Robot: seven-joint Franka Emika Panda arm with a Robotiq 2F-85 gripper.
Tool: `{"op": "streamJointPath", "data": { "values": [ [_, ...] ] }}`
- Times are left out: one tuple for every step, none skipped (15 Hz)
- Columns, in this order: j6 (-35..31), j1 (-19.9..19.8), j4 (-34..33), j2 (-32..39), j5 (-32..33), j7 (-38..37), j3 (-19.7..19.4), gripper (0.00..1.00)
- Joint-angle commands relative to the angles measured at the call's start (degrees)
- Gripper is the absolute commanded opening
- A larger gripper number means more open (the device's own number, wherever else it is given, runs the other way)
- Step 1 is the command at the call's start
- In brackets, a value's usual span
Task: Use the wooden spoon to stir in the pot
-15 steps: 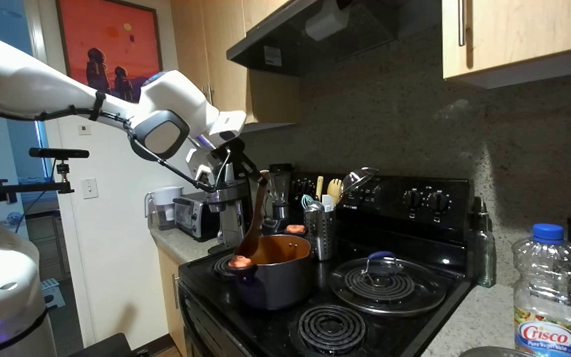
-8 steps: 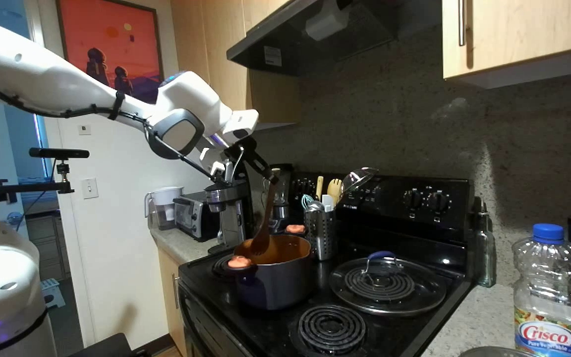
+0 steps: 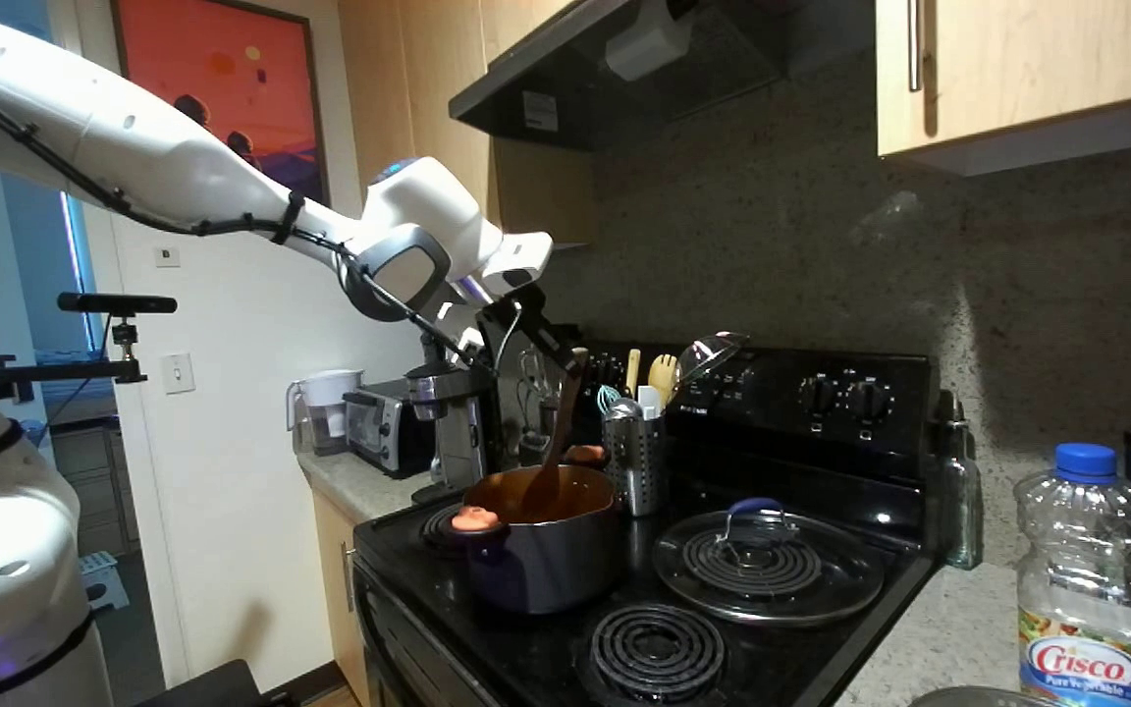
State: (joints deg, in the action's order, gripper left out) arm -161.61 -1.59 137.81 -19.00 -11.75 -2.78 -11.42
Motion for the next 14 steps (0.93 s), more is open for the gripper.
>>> {"op": "streamJointPath", "data": {
  "values": [
    [0.85, -1.87, -4.62, 4.35, -0.83, -1.78, 0.63, 0.06],
    [1.06, -2.24, -5.41, 5.11, -1.05, -1.77, 0.45, 0.06],
    [1.1, -2.63, -6.04, 5.83, -1.21, -1.79, 0.28, 0.06],
    [1.25, -3.08, -6.69, 6.5, -1.25, -2.05, 0.15, 0.06],
    [1.44, -3.46, -7.26, 7.13, -1.42, -2.26, -0.13, 0.06],
    [1.64, -3.89, -7.8, 7.7, -1.52, -2.33, -0.31, 0.06],
    [1.83, -4.37, -8.28, 8.28, -1.67, -2.34, -0.55, 0.06],
    [1.95, -4.86, -8.56, 8.69, -1.75, -2.31, -0.75, 0.06],
    [2.04, -5.32, -8.88, 9.08, -1.75, -2.31, -0.9, 0.06],
    [2.14, -5.71, -9.05, 9.36, -1.82, -2.23, -1.09, 0.06],
    [2.12, -6.12, -9.11, 9.65, -1.76, -2.2, -1.26, 0.06],
    [2.08, -6.48, -9.15, 9.88, -1.65, -2.27, -1.37, 0.06],
    [2.13, -6.79, -9.12, 10.02, -1.64, -2.24, -1.48, 0.06],
    [2.18, -7.08, -9.0, 10.07, -1.53, -2.29, -1.53, 0.06]
  ]
}}
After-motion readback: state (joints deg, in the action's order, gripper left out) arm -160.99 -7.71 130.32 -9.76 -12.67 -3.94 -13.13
